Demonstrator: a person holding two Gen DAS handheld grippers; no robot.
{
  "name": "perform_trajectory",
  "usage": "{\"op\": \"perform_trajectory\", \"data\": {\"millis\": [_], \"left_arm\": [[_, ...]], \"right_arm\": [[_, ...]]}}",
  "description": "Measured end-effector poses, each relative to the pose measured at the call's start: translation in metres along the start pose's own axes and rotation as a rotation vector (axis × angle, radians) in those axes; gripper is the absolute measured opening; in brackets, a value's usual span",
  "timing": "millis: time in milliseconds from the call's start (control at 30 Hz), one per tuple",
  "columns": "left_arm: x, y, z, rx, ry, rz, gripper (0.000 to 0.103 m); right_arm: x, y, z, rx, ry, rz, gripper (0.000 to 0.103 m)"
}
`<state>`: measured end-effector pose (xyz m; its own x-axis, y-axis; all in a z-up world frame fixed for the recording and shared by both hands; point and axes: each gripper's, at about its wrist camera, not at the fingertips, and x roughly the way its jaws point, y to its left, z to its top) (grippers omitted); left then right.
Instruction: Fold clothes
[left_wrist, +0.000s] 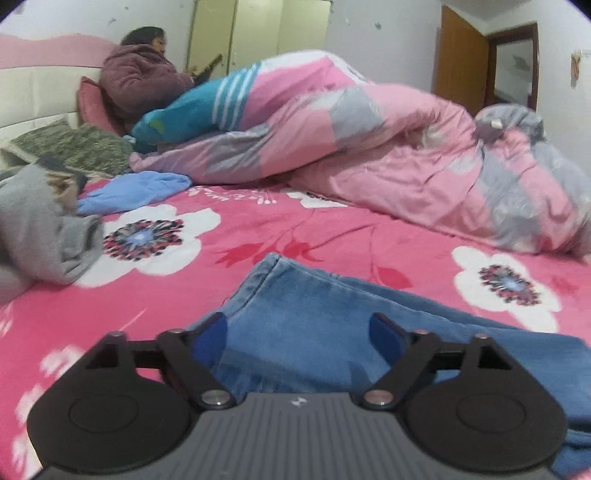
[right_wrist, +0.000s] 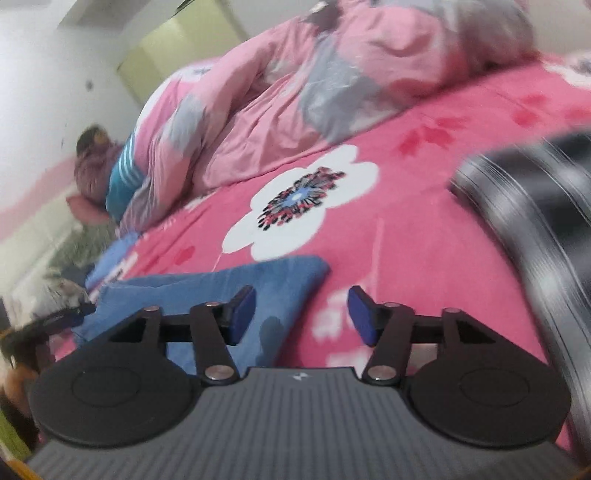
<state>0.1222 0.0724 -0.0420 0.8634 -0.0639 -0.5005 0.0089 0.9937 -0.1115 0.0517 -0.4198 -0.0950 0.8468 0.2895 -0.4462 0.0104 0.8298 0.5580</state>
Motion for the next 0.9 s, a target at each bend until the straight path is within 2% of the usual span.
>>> {"op": "perform_trajectory", "data": {"millis": [67, 167, 267, 433, 600, 733, 833, 900], "left_arm": [[-0.011, 0.007, -0.01, -0.062, 0.02, -0.006, 0.088], [-0.02, 0.02, -0.025, -0.169, 0.054, -0.025, 0.088], [-0.008, 0.04, -0.032, -0.309, 0.088, -0.056, 0.085], [0.019, 0.075, -0.041, -0.569, 0.068, -0.151, 0.083], [0.038, 0.088, -0.037, -0.661, 0.059, -0.206, 0.083], [0.048, 0.081, -0.033, -0.666, 0.062, -0.173, 0.083], [0.054, 0.071, -0.028, -0.668, 0.069, -0.079, 0.071], [0.056, 0.065, -0.026, -0.676, 0.066, -0.021, 0.064]], "right_arm": [[-0.009, -0.007, -0.01, 0.055, 0.003, 0.013, 0.062], [-0.013, -0.006, -0.019, 0.04, -0.011, 0.007, 0.063], [-0.01, -0.003, -0.018, 0.035, -0.006, 0.006, 0.071], [-0.005, 0.005, -0.02, -0.03, 0.007, 0.003, 0.081], [-0.004, 0.007, -0.02, -0.03, 0.01, 0.001, 0.083], [-0.004, 0.005, -0.015, 0.016, 0.032, 0.021, 0.084], [-0.001, 0.005, -0.01, 0.042, 0.054, 0.04, 0.083], [0.002, 0.007, -0.009, 0.04, 0.062, 0.025, 0.077]]}}
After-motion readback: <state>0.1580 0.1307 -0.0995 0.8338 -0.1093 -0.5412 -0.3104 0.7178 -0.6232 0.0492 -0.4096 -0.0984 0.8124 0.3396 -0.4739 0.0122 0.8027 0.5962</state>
